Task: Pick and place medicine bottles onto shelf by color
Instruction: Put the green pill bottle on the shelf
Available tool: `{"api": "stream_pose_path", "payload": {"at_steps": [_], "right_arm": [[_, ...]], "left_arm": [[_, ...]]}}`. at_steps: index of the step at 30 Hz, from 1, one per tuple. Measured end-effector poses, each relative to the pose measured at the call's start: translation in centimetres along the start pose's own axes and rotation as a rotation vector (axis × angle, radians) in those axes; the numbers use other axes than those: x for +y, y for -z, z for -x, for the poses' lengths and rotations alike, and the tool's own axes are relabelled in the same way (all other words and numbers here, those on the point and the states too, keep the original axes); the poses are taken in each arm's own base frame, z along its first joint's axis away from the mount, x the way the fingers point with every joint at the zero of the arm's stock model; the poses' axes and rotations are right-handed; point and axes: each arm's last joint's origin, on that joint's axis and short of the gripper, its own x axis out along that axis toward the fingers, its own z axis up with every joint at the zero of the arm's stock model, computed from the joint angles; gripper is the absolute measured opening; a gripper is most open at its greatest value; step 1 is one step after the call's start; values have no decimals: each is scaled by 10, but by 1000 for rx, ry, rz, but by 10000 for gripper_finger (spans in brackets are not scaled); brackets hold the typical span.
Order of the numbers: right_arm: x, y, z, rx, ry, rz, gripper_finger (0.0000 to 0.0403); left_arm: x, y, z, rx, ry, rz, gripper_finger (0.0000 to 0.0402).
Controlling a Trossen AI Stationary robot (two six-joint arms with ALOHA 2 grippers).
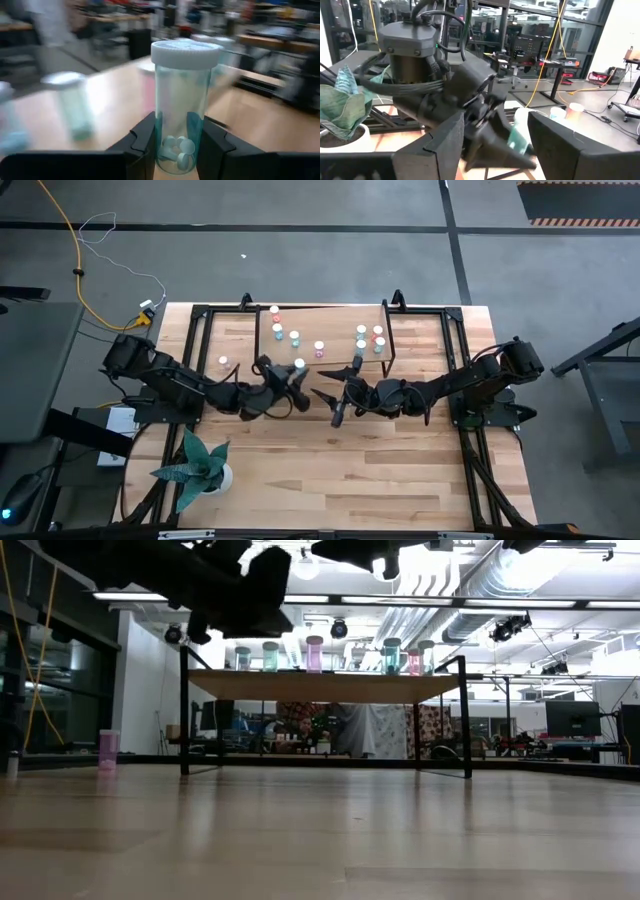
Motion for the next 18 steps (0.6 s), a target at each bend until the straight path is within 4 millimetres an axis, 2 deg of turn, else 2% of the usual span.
{"api": "stream_pose_path", "payload": {"at_steps": [4,13,18], "right_arm": [[0,0,0,0,0,1,211],[0,-1,0,-7,1,-4,211],[0,-1,0,-7,1,-5,211]], "left_arm": [[3,-2,-1,-28,-102,37,90],[5,24,-17,-10,-236,32,90],[6,30,-19,-25,-301,25,90]]}}
